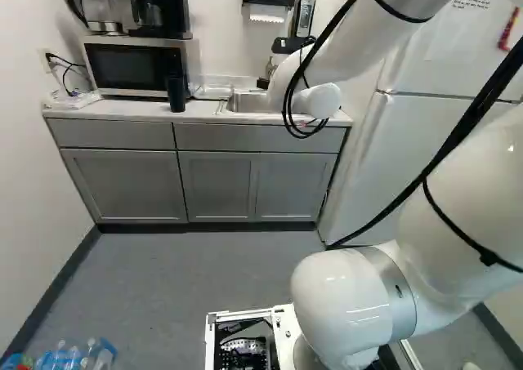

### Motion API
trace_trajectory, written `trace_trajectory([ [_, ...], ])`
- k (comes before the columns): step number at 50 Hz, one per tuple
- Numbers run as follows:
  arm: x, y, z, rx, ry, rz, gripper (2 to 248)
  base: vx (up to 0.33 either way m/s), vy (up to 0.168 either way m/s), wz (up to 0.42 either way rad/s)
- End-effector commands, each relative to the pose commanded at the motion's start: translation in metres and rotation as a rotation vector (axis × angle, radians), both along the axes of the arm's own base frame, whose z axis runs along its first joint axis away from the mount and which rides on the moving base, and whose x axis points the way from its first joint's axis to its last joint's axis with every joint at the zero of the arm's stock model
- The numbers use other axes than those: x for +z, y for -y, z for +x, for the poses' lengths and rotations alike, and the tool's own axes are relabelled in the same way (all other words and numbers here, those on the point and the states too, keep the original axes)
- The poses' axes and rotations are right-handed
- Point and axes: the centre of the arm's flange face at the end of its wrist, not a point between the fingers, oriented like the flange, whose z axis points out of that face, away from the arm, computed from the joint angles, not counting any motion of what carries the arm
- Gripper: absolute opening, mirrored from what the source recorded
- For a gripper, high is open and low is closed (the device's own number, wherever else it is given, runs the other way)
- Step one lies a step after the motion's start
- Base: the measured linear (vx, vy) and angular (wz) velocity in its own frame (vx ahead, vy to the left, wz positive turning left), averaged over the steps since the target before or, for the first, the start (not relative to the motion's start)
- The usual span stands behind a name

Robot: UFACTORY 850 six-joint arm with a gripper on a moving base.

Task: Rinse the cup and place it in the tray

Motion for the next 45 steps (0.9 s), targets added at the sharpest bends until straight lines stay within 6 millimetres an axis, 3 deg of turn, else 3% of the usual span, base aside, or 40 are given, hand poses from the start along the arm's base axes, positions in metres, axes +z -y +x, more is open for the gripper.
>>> trace_trajectory([
  [45,0.041,-0.006,0.033,0.011,-0.005,0.0,247,0.0,0.0,0.0],
])
